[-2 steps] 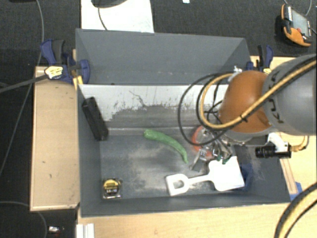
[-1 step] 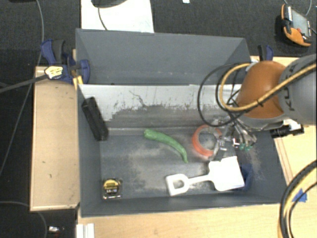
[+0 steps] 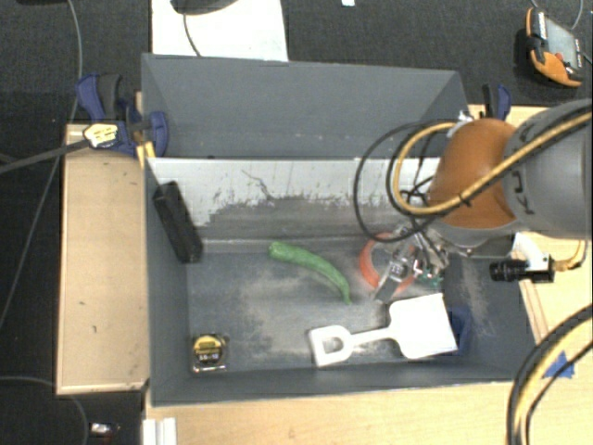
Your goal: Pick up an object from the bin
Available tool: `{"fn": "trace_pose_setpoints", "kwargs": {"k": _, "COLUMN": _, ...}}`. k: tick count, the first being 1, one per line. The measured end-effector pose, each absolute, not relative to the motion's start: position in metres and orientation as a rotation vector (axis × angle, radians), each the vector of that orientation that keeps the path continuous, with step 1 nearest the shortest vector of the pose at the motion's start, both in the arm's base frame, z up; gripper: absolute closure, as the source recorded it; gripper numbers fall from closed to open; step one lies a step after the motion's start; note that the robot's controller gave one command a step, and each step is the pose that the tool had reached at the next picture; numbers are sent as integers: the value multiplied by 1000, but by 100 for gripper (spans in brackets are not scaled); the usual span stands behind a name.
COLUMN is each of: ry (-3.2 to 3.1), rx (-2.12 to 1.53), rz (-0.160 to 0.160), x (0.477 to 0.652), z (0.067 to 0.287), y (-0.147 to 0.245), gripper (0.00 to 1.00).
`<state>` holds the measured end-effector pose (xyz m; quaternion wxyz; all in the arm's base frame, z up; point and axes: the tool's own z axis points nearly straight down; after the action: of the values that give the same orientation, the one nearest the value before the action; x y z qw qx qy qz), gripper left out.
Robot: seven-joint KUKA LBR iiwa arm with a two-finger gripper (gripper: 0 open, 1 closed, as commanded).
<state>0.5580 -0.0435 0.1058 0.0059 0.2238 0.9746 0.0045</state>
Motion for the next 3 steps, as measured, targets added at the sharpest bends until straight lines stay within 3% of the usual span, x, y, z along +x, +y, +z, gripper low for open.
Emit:
{"fn": "trace_pose_setpoints", "kwargs": {"k": 1, "ry": 3048, "rx": 711, "rz": 8, "x": 565, "z": 87, "y": -51, "gripper": 0}}
{"fn": "trace_pose_setpoints", "kwargs": {"k": 3, "ry": 3035, "rx": 760, "rz": 8, "x": 572, "z": 77, "y": -48, "gripper": 0}}
